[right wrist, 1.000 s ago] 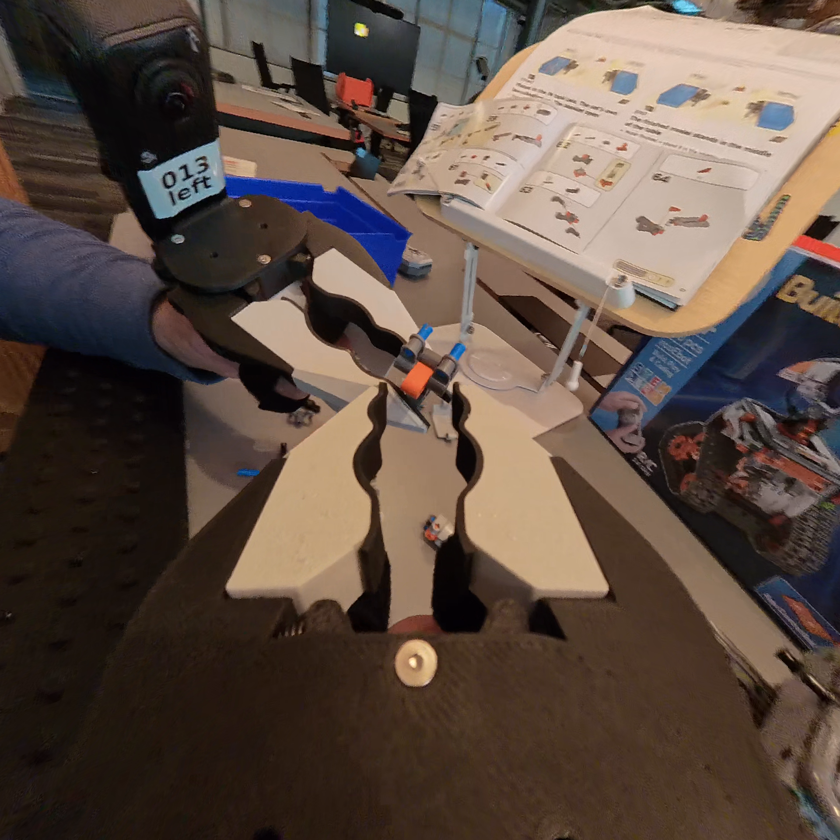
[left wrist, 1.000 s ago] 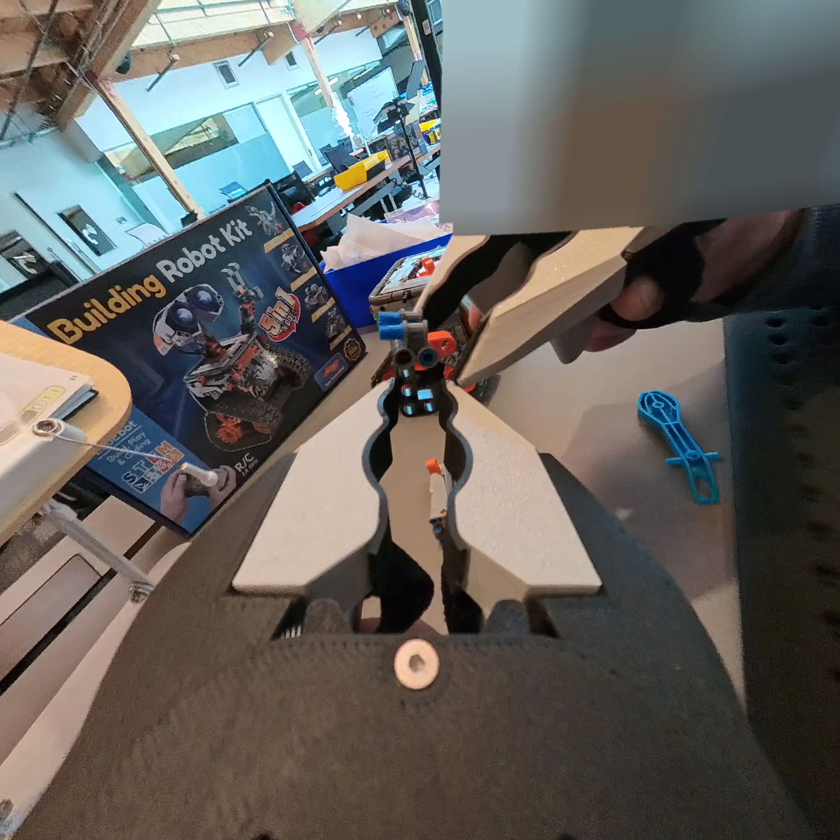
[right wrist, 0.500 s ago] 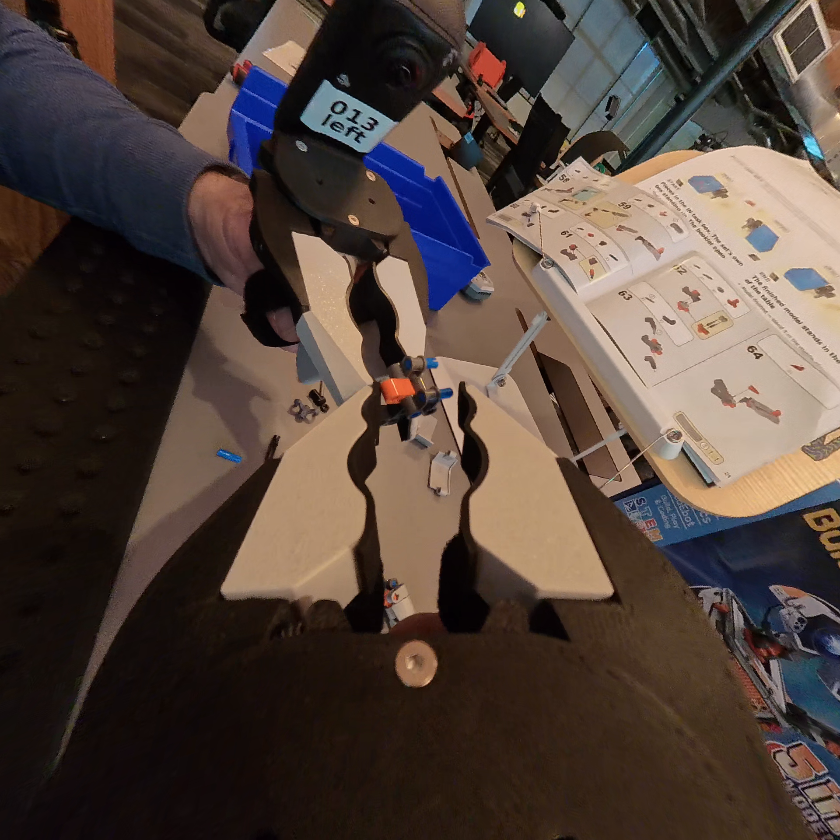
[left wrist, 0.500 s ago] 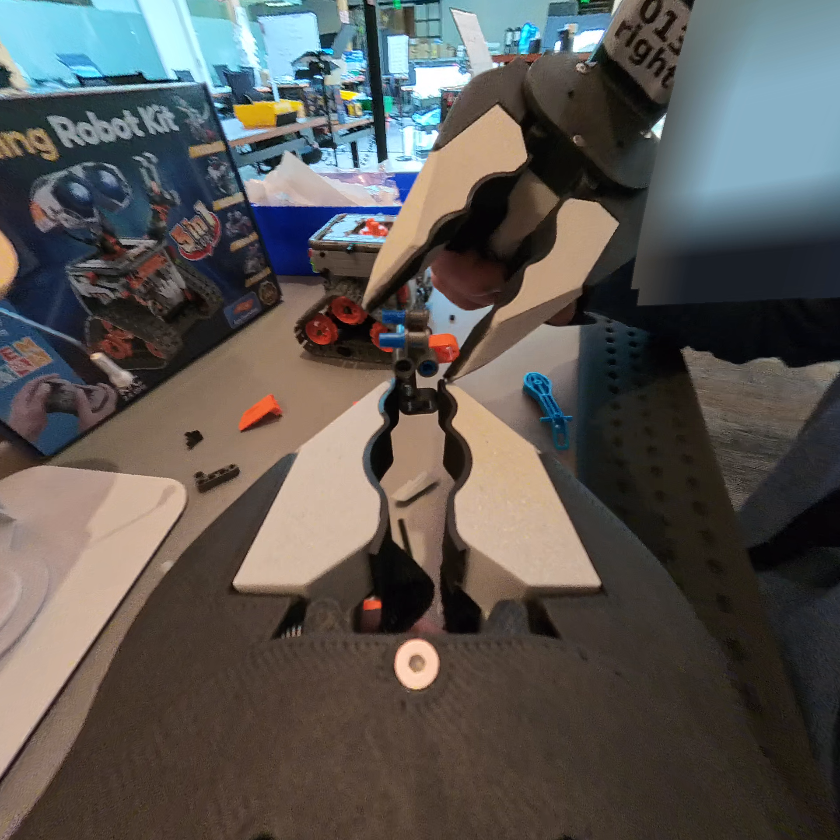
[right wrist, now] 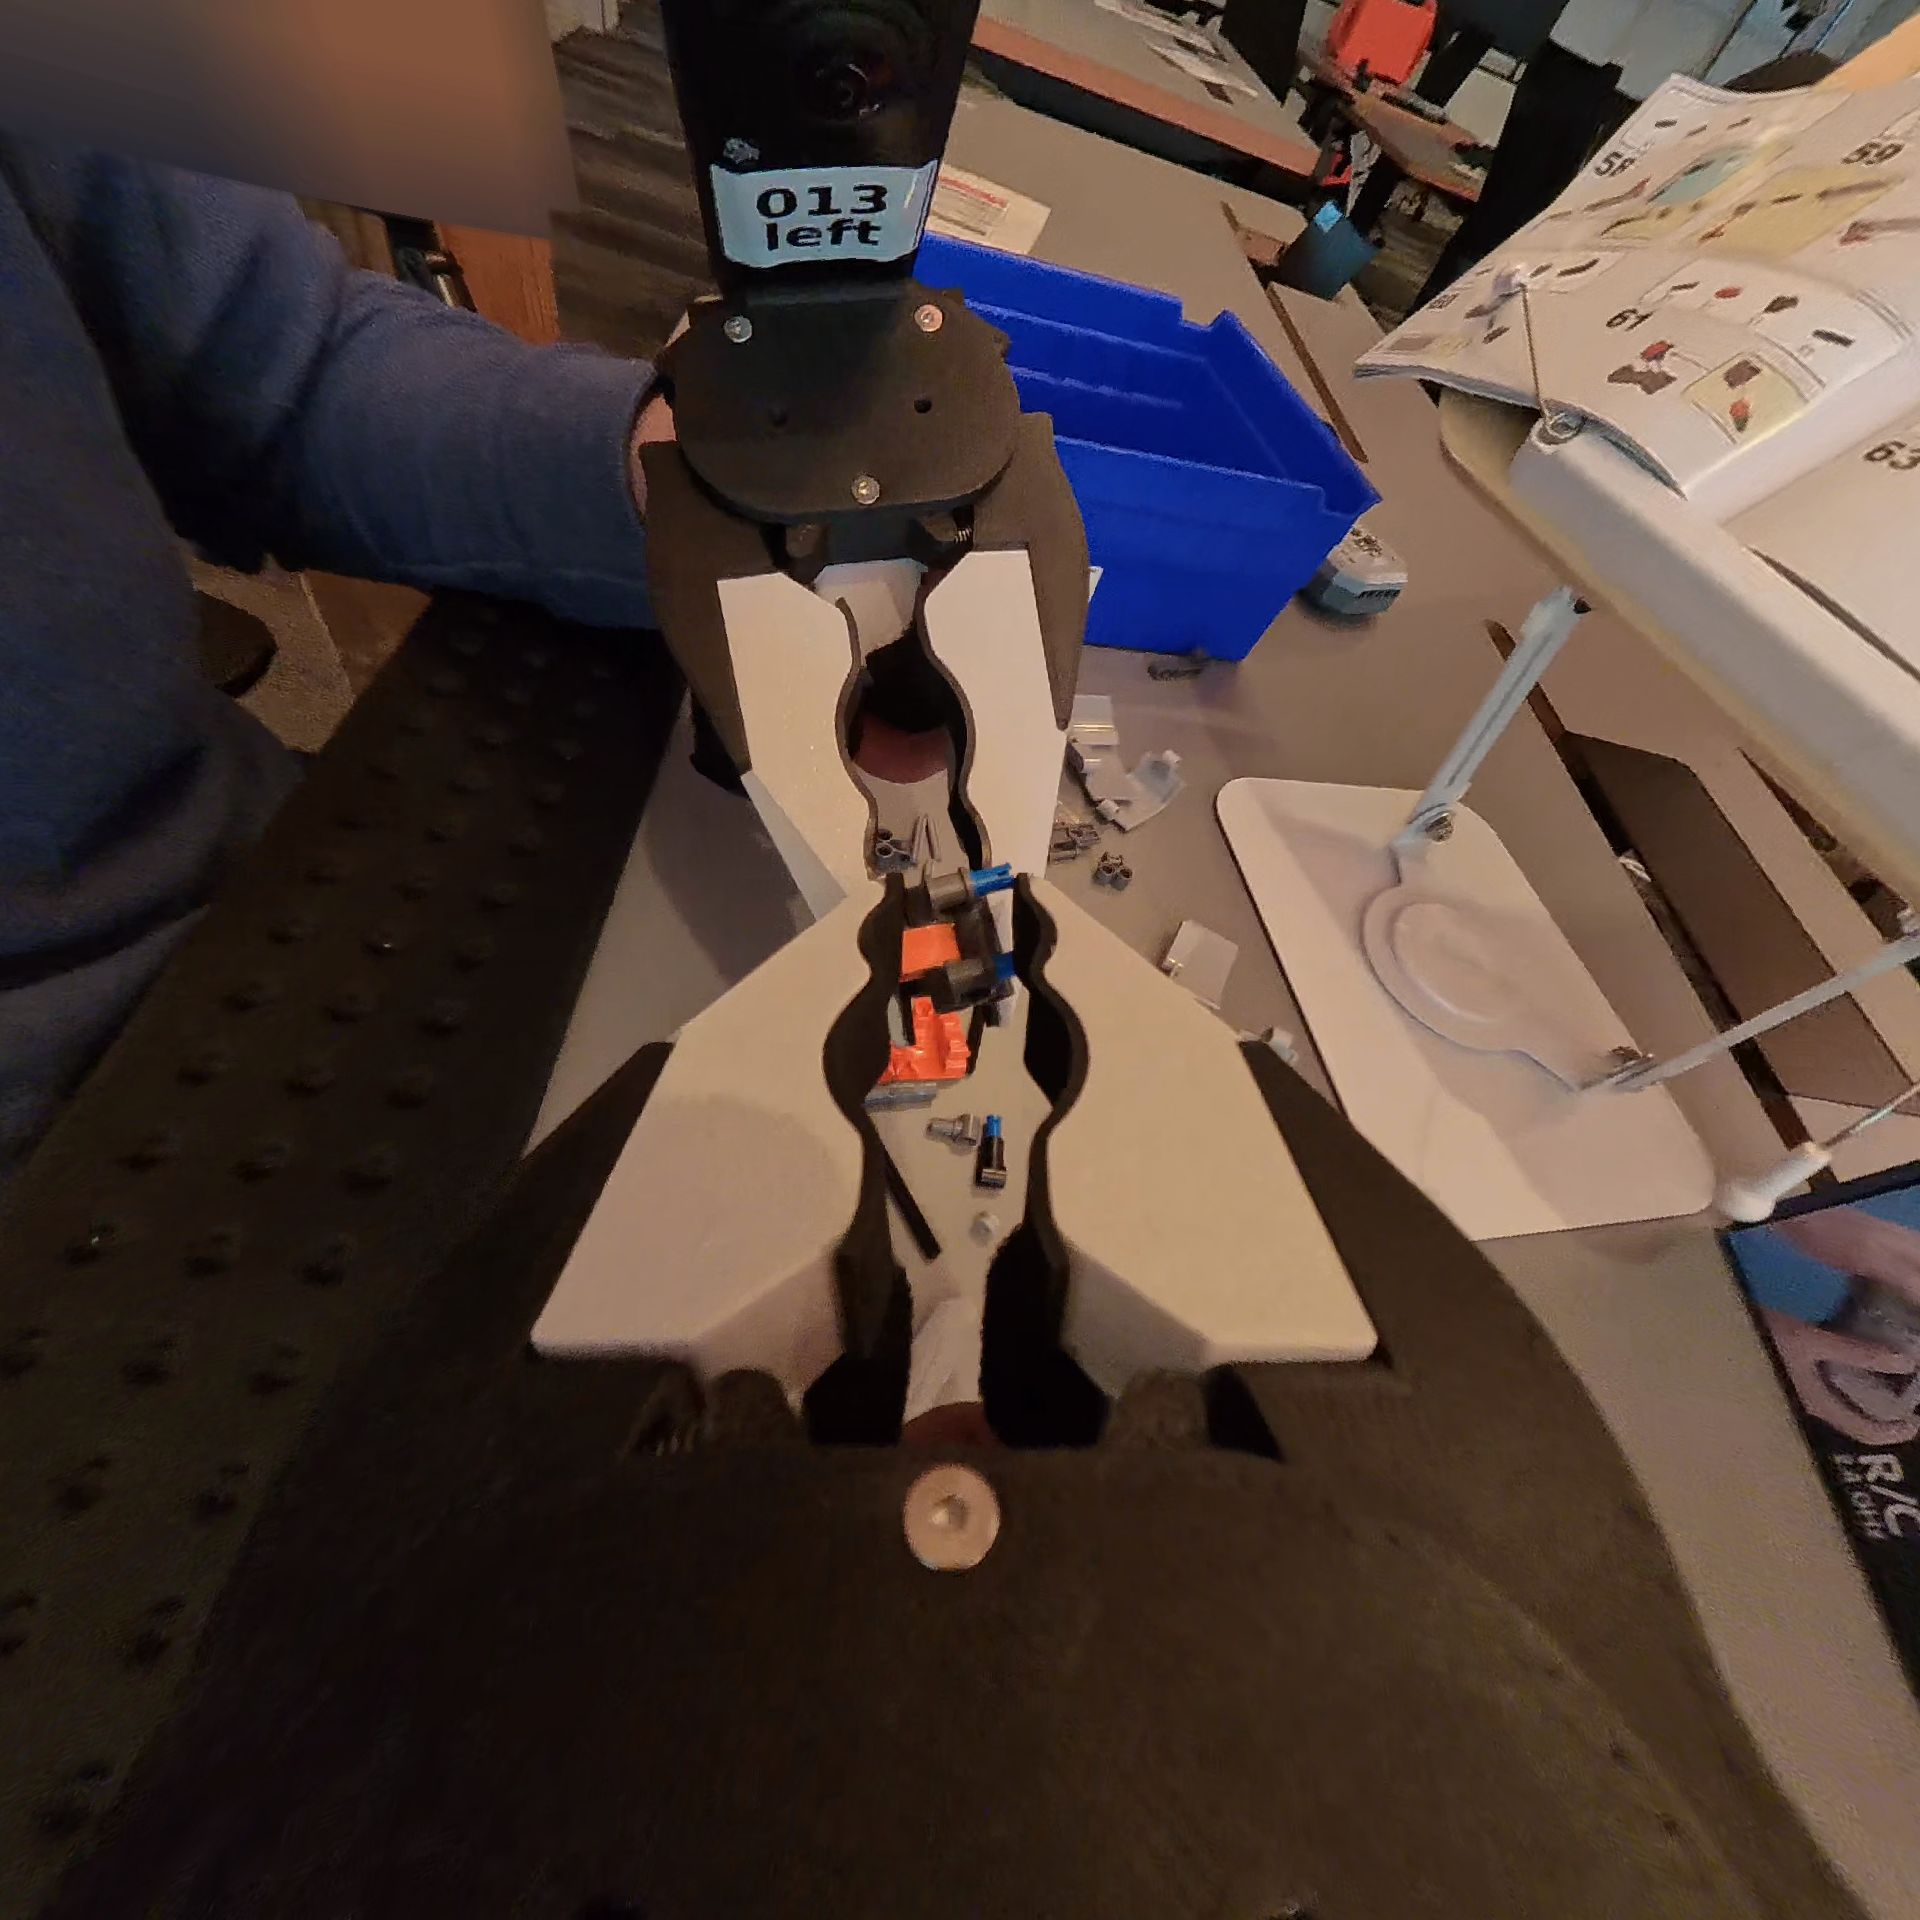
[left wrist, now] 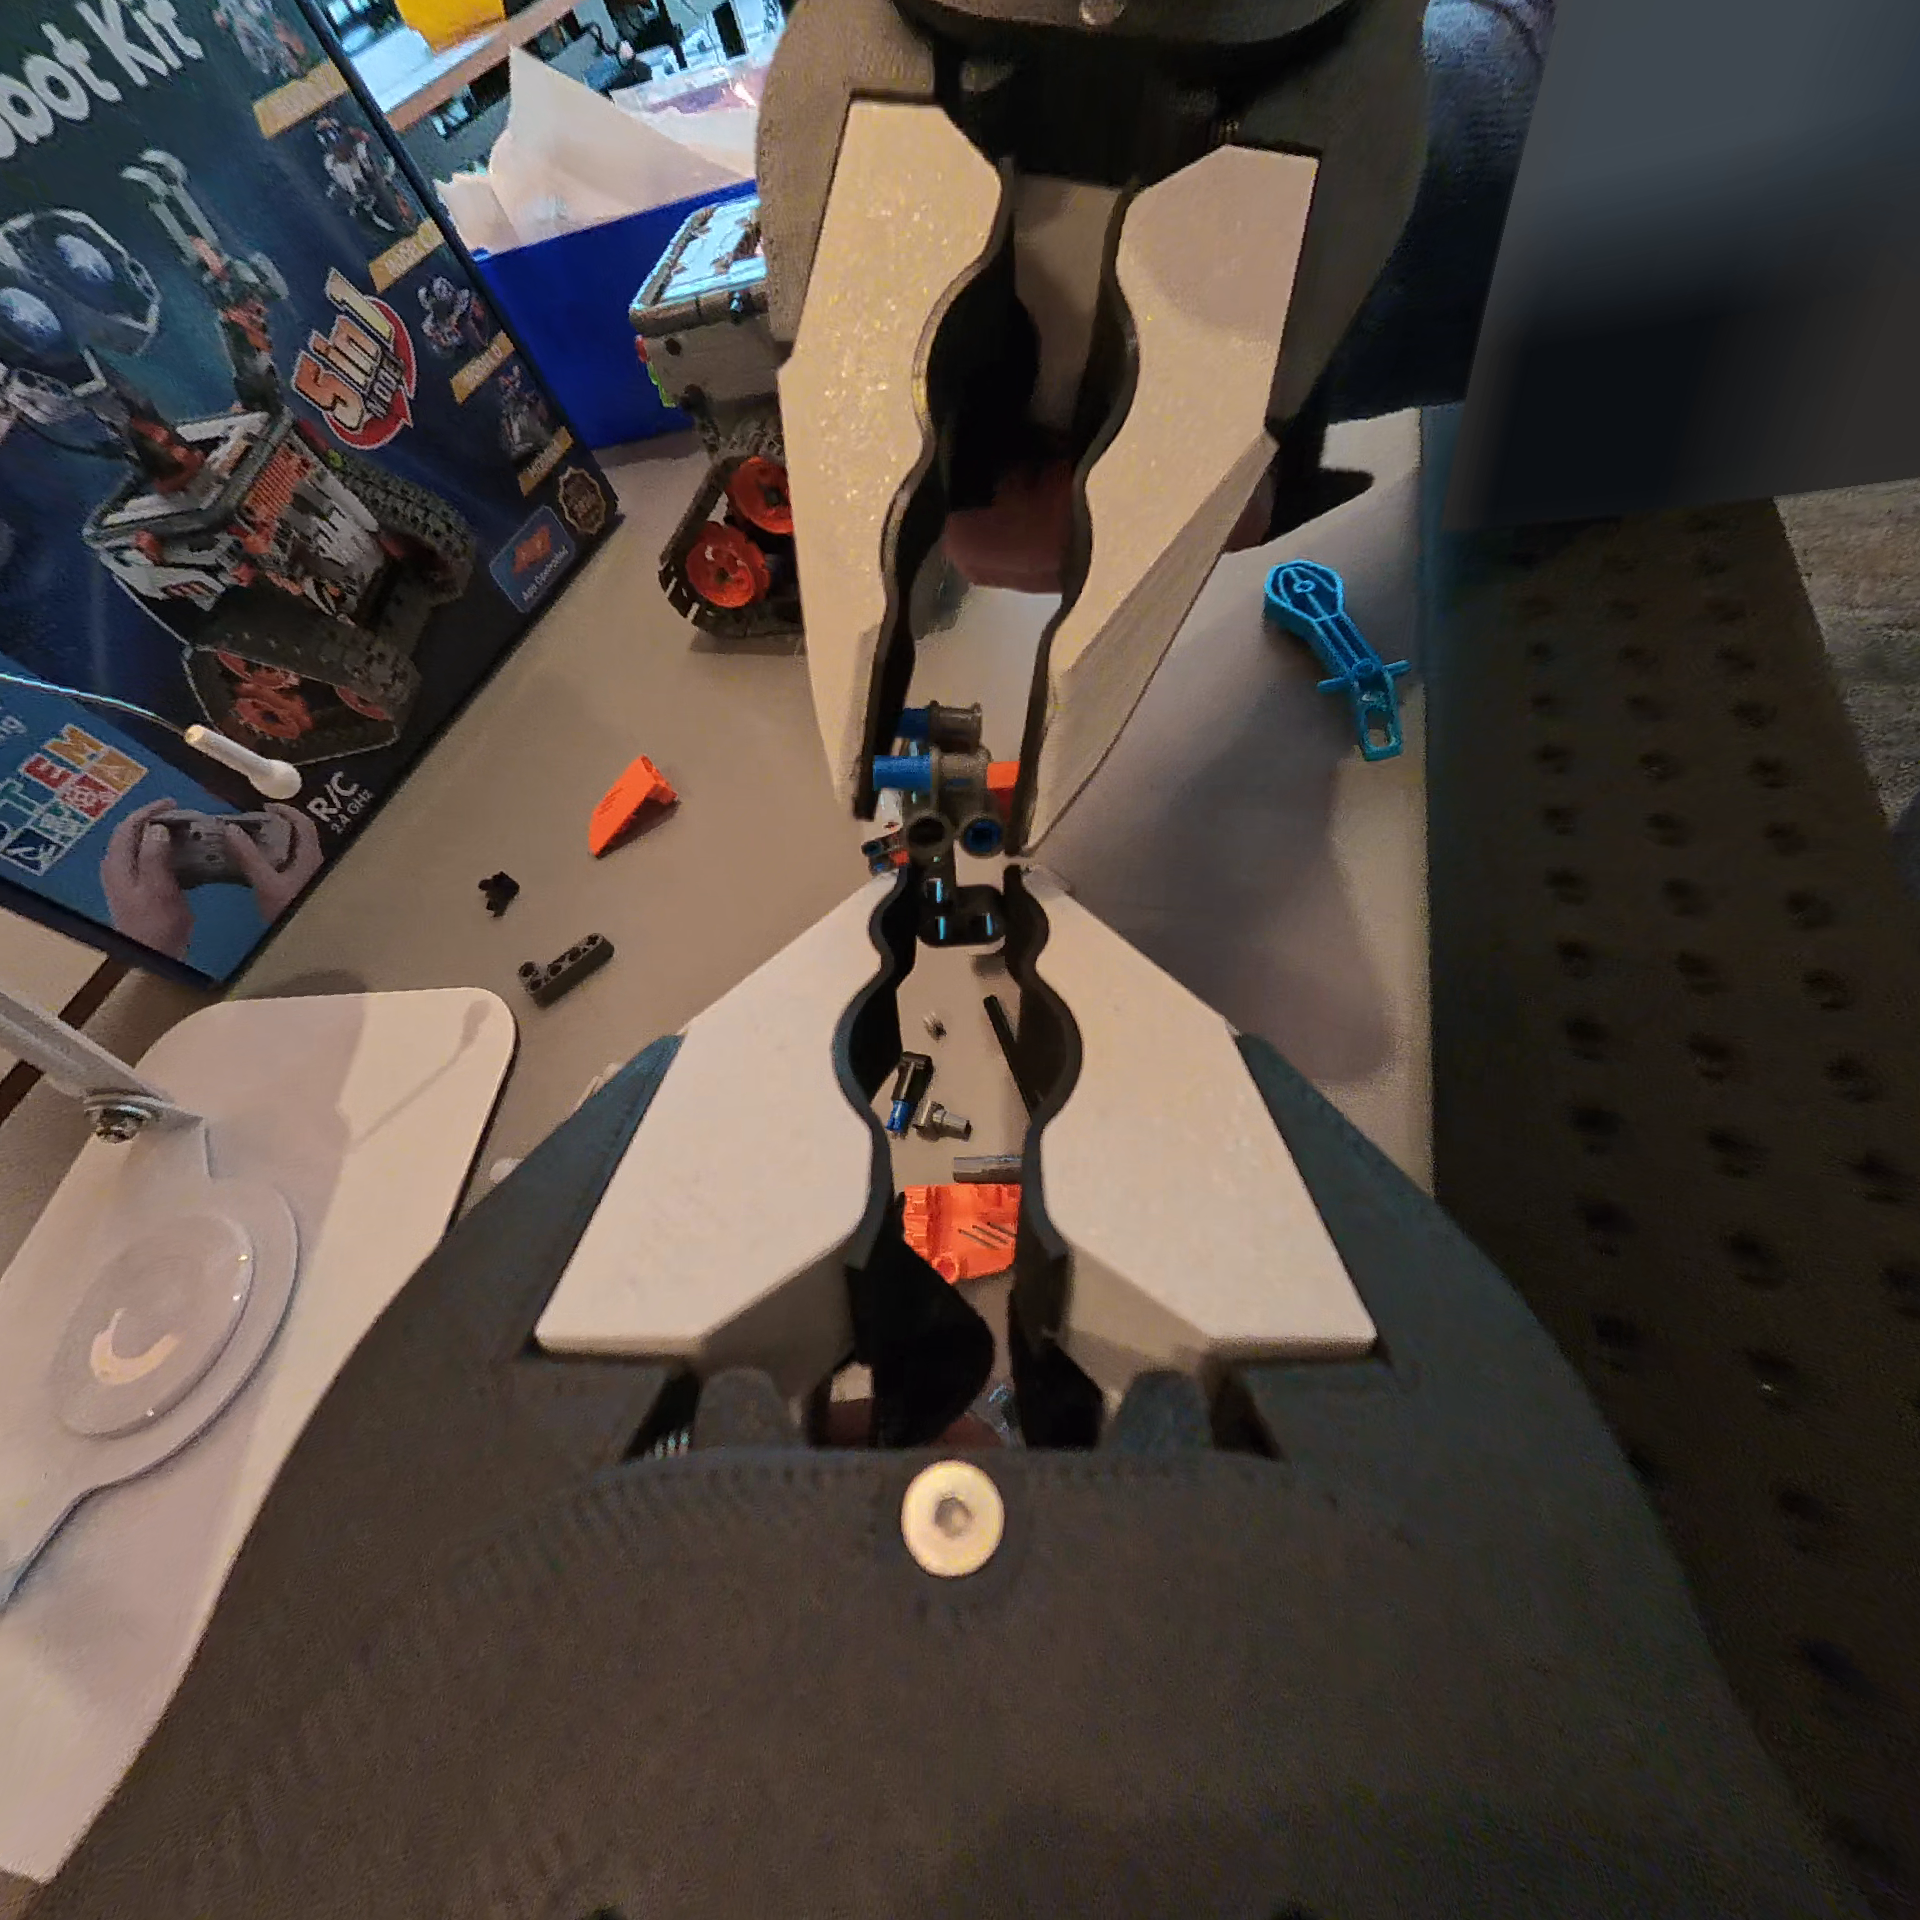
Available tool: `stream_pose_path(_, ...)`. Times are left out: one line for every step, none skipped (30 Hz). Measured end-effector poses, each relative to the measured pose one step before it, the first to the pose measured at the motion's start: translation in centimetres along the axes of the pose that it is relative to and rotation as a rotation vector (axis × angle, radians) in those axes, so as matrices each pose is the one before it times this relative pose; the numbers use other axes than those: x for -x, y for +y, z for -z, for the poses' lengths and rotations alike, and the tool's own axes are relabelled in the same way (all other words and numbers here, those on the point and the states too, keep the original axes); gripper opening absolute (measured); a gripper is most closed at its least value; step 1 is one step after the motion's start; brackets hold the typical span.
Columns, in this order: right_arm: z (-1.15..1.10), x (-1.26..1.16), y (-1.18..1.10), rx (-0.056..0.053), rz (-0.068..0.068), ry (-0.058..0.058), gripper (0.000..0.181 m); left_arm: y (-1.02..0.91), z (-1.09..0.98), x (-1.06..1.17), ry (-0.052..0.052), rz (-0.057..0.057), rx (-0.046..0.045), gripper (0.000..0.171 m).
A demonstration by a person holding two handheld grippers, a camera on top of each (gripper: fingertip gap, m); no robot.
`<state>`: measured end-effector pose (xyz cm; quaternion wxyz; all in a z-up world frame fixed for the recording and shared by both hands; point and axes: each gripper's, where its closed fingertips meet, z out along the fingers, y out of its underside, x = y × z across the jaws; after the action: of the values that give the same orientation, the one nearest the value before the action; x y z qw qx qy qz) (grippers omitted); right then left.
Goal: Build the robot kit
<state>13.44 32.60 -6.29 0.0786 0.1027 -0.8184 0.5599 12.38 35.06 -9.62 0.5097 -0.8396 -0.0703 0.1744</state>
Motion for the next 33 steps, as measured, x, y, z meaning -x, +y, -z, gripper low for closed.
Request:
stream_pose_path(0.063,-0.127,0.010,-0.0157,-0.0133,0.0051,0.018,-0.045,0.014,0.108,0.0010,0.0044,-0.00842,0.014)
stream_pose_path(0.076,-0.073,-0.013,-0.0148,-0.0179,-0.0003,0.018,-0.047,0.058,0.004,0.0100,0.0077,-0.00608,0.014)
stream_pose_path(0.098,-0.052,-0.049,-0.0140,-0.0286,-0.0069,0.018,-0.090,0.055,0.037,0.0053,0.0029,-0.01035,0.014)
stream_pose_path(0.143,-0.177,-0.078,-0.0117,-0.0229,0.0012,0.018,-0.141,0.060,0.247,-0.0110,0.0050,-0.01284,0.014)
stream_pose_path(0.176,-0.282,-0.140,-0.0173,-0.0106,0.0107,0.017,-0.217,0.095,0.321,-0.0150,0.0075,-0.01553,0.014)
stream_pose_path(0.145,-0.232,-0.162,-0.0197,-0.0223,0.0063,0.017,-0.221,0.129,0.289,-0.0140,0.0016,-0.01456,0.014)
stream_pose_path(0.107,-0.240,-0.123,-0.0164,-0.0293,0.0044,0.017,-0.152,0.109,0.351,-0.0221,-0.0049,-0.00937,0.014)
stream_pose_path(0.082,-0.251,-0.047,-0.0124,-0.0164,0.0082,0.017,-0.104,0.066,0.343,-0.0241,-0.0046,-0.00763,0.014)
stream_pose_path(0.057,-0.194,0.026,-0.0068,-0.0106,0.0041,0.017,-0.031,-0.008,0.240,-0.0170,-0.0023,-0.00488,0.014)
stream_pose_path(0.028,-0.171,0.062,-0.0027,-0.0194,0.0017,0.016,0.047,-0.054,0.179,-0.0173,-0.0094,-0.00157,0.014)
stream_pose_path(-0.014,-0.129,0.052,-0.0048,-0.0255,-0.0011,0.016,0.048,-0.046,0.151,-0.0158,-0.0140,0.00125,0.014)
stream_pose_path(0.002,-0.073,-0.009,-0.0098,-0.0158,-0.0016,0.016,-0.031,-0.021,0.101,-0.0101,-0.0076,-0.00241,0.014)
stream_pose_path(0.060,-0.105,-0.060,-0.0104,-0.0089,0.0012,0.016,-0.102,0.007,0.159,-0.0122,-0.0034,-0.00796,0.014)
stream_pose_path(0.080,-0.179,-0.049,-0.0049,-0.0125,0.0039,0.016,-0.119,0.042,0.237,-0.0155,-0.0029,-0.00928,0.014)
stream_pose_path(0.073,-0.153,-0.067,-0.0059,-0.0136,0.0025,0.016,-0.140,0.048,0.194,-0.0116,0.0017,-0.00964,0.014)
stream_pose_path(0.051,-0.087,-0.115,-0.0123,-0.0150,0.0005,0.015,-0.163,0.032,0.139,-0.0111,0.0018,-0.01162,0.014)
stream_pose_path(0.034,-0.102,-0.091,-0.0113,-0.0200,0.0012,0.015,-0.087,0.000,0.140,-0.0148,-0.0045,-0.00896,0.014)
stream_pose_path(0.018,-0.084,-0.039,-0.0069,-0.0129,0.0021,0.015,-0.021,-0.051,0.074,-0.0117,-0.0048,-0.00613,0.014)
stream_pose_path(0.026,-0.052,-0.027,-0.0062,-0.0036,0.0029,0.015,-0.043,-0.046,0.052,-0.0092,-0.0004,-0.00745,0.014)
stream_pose_path(0.035,-0.015,-0.066,-0.0070,-0.0055,-0.0001,0.015,-0.086,-0.021,0.040,-0.0078,-0.0048,-0.00813,0.014)
stream_pose_path(0.044,-0.050,-0.057,-0.0045,-0.0080,0.0009,0.015,-0.055,-0.036,0.053,-0.0099,-0.0093,-0.00474,0.014)
stream_pose_path(0.056,-0.138,-0.029,-0.0019,-0.0038,0.0087,0.015,-0.016,-0.039,0.161,-0.0144,-0.0077,-0.00216,0.014)
stream_pose_path(0.056,-0.118,-0.047,-0.0034,-0.0025,0.0080,0.015,-0.010,-0.028,0.103,-0.0094,-0.0090,-0.00099,0.014)
stream_pose_path(0.050,-0.018,-0.025,-0.0021,-0.0075,-0.0003,0.015,-0.021,-0.006,0.000,-0.0050,-0.0111,-0.00137,0.014)
stream_pose_path(0.033,-0.035,0.038,0.0016,-0.0106,0.0005,0.015,0.003,-0.024,0.036,-0.0087,-0.0087,0.00093,0.014)
stream_pose_path(0.036,-0.161,0.079,0.0045,-0.0042,0.0092,0.015,0.073,-0.075,0.072,-0.0131,-0.0057,0.00679,0.014)
stream_pose_path(-0.011,-0.305,0.276,0.0190,-0.0043,0.0189,0.014,0.147,-0.093,0.063,-0.0169,-0.0134,0.01459,0.014)
stream_pose_path(-0.007,-0.038,0.164,0.0099,-0.0091,-0.0010,0.013,0.097,-0.103,0.039,-0.0173,-0.0182,0.01181,0.013)
stream_pose_path(0.004,0.101,-0.072,-0.0091,-0.0160,-0.0102,0.012,0.007,-0.102,-0.122,-0.0043,-0.0107,0.00486,0.014)
stream_pose_path(-0.002,0.042,0.019,-0.0053,-0.0124,-0.0058,0.012,0.087,-0.113,-0.047,-0.0050,-0.0046,0.00765,0.014)
stream_pose_path(-0.009,-0.072,0.112,0.0013,-0.0022,0.0032,0.012,0.125,-0.105,-0.031,-0.0047,-0.0118,0.00645,0.014)
stream_pose_path(0.010,-0.045,0.110,0.0031,0.0001,0.0018,0.012,0.079,-0.075,-0.048,-0.0014,-0.0116,0.00293,0.014)
stream_pose_path(0.032,-0.032,0.044,0.0004,-0.0052,0.0007,0.013,0.002,-0.030,0.007,-0.0017,0.0007,-0.00063,0.014)
